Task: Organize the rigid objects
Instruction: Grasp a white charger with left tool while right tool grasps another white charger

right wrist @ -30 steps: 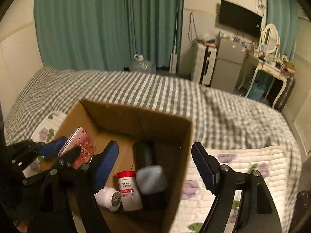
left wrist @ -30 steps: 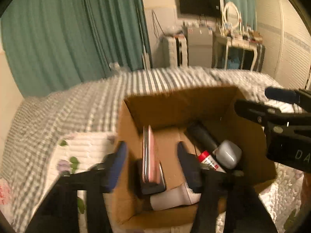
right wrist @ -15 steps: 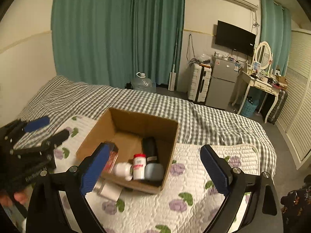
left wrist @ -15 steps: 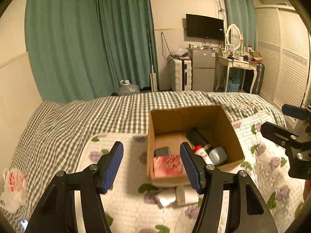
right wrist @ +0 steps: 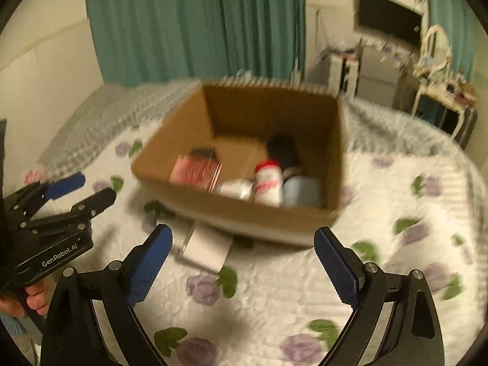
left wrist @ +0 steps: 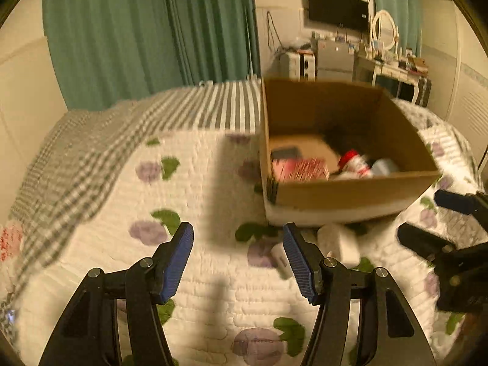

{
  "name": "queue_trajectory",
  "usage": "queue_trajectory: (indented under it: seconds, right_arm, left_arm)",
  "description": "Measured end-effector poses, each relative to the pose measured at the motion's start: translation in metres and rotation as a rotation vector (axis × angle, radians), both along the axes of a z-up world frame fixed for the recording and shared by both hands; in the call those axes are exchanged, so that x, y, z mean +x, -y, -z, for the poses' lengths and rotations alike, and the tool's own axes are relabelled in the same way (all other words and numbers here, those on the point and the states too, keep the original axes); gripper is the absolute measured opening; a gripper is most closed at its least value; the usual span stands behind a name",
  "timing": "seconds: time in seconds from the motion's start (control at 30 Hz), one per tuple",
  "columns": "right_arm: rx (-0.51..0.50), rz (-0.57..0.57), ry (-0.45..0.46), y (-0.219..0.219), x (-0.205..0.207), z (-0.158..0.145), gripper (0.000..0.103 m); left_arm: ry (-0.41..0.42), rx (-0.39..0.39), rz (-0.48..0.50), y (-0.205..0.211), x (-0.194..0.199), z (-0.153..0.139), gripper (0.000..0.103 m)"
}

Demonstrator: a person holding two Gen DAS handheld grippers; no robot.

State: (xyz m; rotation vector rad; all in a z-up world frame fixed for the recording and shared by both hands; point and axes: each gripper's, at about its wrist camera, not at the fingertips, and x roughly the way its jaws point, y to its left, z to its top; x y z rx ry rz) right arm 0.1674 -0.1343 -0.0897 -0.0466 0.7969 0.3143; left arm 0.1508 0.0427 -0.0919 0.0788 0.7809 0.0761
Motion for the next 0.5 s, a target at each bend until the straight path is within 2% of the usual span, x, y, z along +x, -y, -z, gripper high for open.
queue_trajectory:
  seconds: [0.17,0.27,0.37,0.43,0.47,0.5]
  right_arm:
    - [-0.004,-0.006,-0.124,-0.019,0.023,0.047,0.093]
    - [0.061,0.017,-0.213,-0.021,0.041,0.067,0.088]
    - [0.114,0.020,-0.253,-0.024,0.052,0.076,0.087]
    - [0.109,0.013,-0.258,-0.031,0.054,0.081,0.084]
    - [0.113,0.012,-0.260,-0.033,0.055,0.084,0.081]
    - [0.117,0.003,-0.276,-0.036,0.057,0.088,0.072]
  left_arm:
    - [-0.056,-0.024,-0.019,-0.013,0.008,0.023,0.064]
    - [-0.063,-0.031,-0.017,-0.014,0.010,0.025,0.064]
    - [-0.073,-0.019,-0.007,-0.010,0.010,0.028,0.064]
    - [-0.077,-0.007,-0.007,-0.008,0.011,0.029,0.064]
    - [-0.080,-0.002,-0.009,-0.008,0.011,0.030,0.064]
    - [-0.082,-0.001,-0.010,-0.008,0.012,0.030,0.064]
